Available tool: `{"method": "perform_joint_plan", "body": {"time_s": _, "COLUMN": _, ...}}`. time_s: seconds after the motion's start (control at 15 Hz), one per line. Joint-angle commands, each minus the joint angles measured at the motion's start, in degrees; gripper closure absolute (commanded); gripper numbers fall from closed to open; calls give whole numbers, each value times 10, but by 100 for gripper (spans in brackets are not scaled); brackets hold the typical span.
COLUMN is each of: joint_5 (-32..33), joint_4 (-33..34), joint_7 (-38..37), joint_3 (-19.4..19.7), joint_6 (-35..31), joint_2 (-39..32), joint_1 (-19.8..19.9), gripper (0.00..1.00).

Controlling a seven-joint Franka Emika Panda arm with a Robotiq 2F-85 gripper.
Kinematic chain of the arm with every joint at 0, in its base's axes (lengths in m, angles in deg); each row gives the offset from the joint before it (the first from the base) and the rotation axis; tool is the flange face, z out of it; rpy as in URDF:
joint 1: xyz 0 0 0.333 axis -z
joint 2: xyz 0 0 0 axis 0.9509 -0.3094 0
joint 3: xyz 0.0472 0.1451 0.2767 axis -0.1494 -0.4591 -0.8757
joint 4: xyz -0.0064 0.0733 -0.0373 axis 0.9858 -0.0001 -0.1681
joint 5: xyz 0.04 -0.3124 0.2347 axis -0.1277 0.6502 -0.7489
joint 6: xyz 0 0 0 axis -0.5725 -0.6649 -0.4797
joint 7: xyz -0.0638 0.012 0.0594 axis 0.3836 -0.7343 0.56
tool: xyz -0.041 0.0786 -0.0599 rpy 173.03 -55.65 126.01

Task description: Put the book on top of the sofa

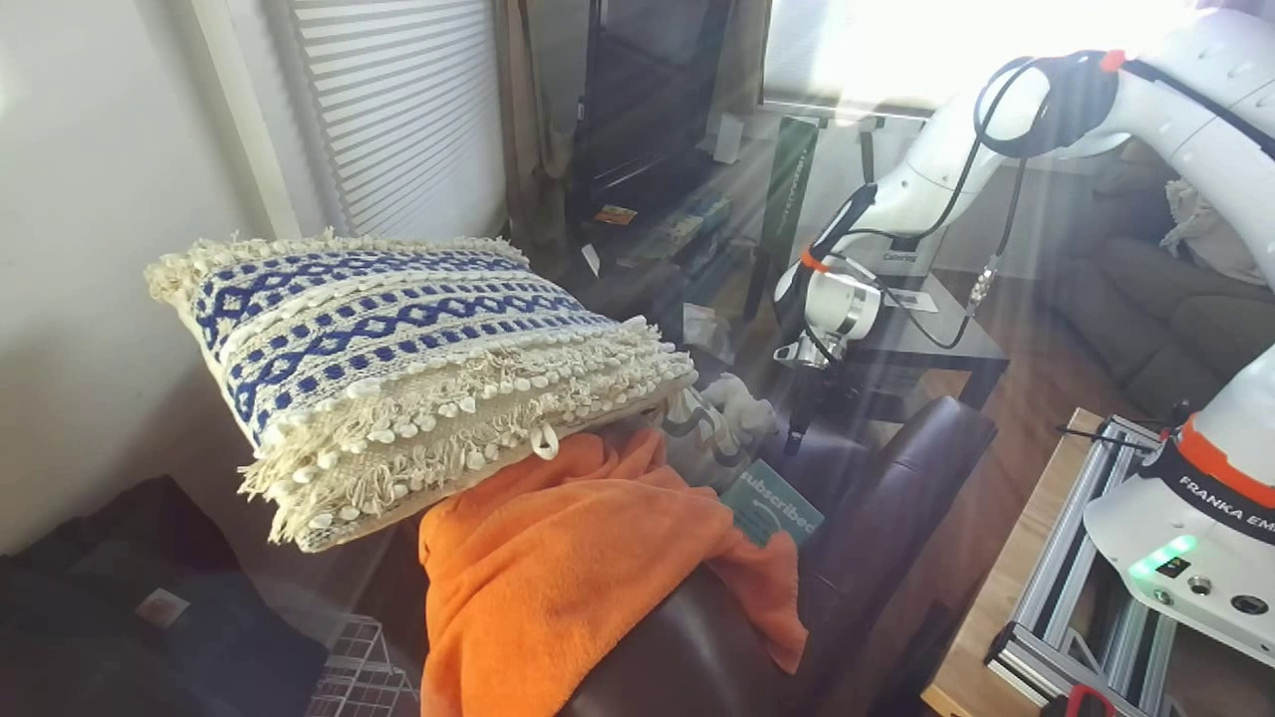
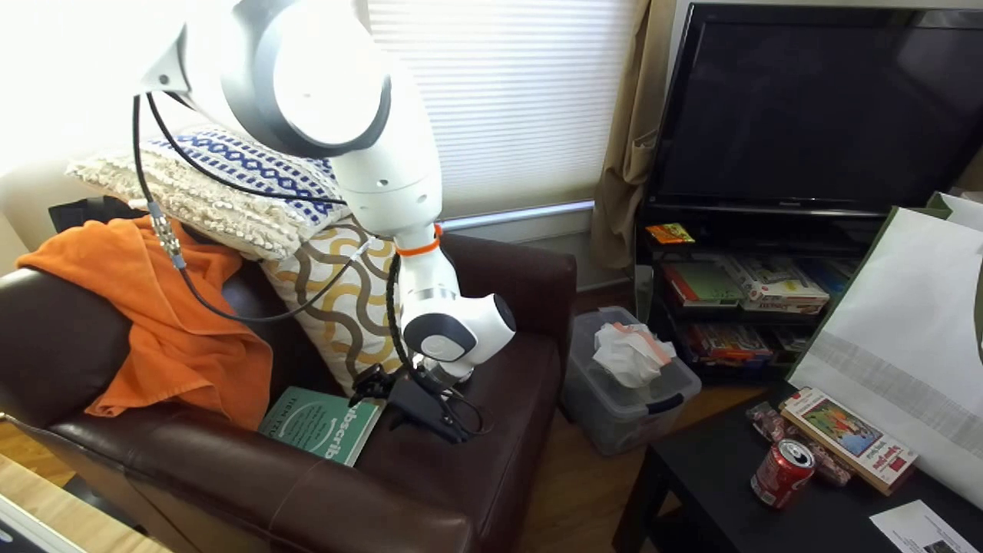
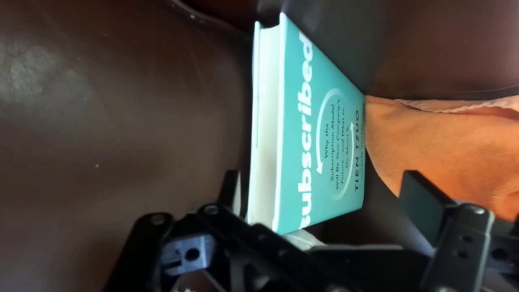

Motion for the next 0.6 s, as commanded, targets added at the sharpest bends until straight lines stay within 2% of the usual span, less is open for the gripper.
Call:
{"method": "perform_joint_plan", "body": {"time_s": 0.0, "joint_5": 1, "joint_4": 27, "joint_7": 29, "joint_3": -36, "joint_6": -70, "joint_2": -51, "joint_1": 9, "gripper": 0}}
{"method": "perform_joint_plan", "body": {"time_s": 0.33, "joint_5": 6, "joint_4": 44, "joint_7": 39, "joint_3": -80, "joint_6": -155, "joint_2": -96, "joint_1": 16, "gripper": 0}}
{"method": "perform_joint_plan", "body": {"time_s": 0.47, "joint_5": 12, "joint_4": 58, "joint_7": 36, "joint_3": -92, "joint_6": -149, "joint_2": -111, "joint_1": 24, "gripper": 0}}
{"method": "perform_joint_plan", "body": {"time_s": 0.53, "joint_5": 20, "joint_4": 66, "joint_7": 40, "joint_3": -97, "joint_6": -125, "joint_2": -116, "joint_1": 29, "gripper": 0}}
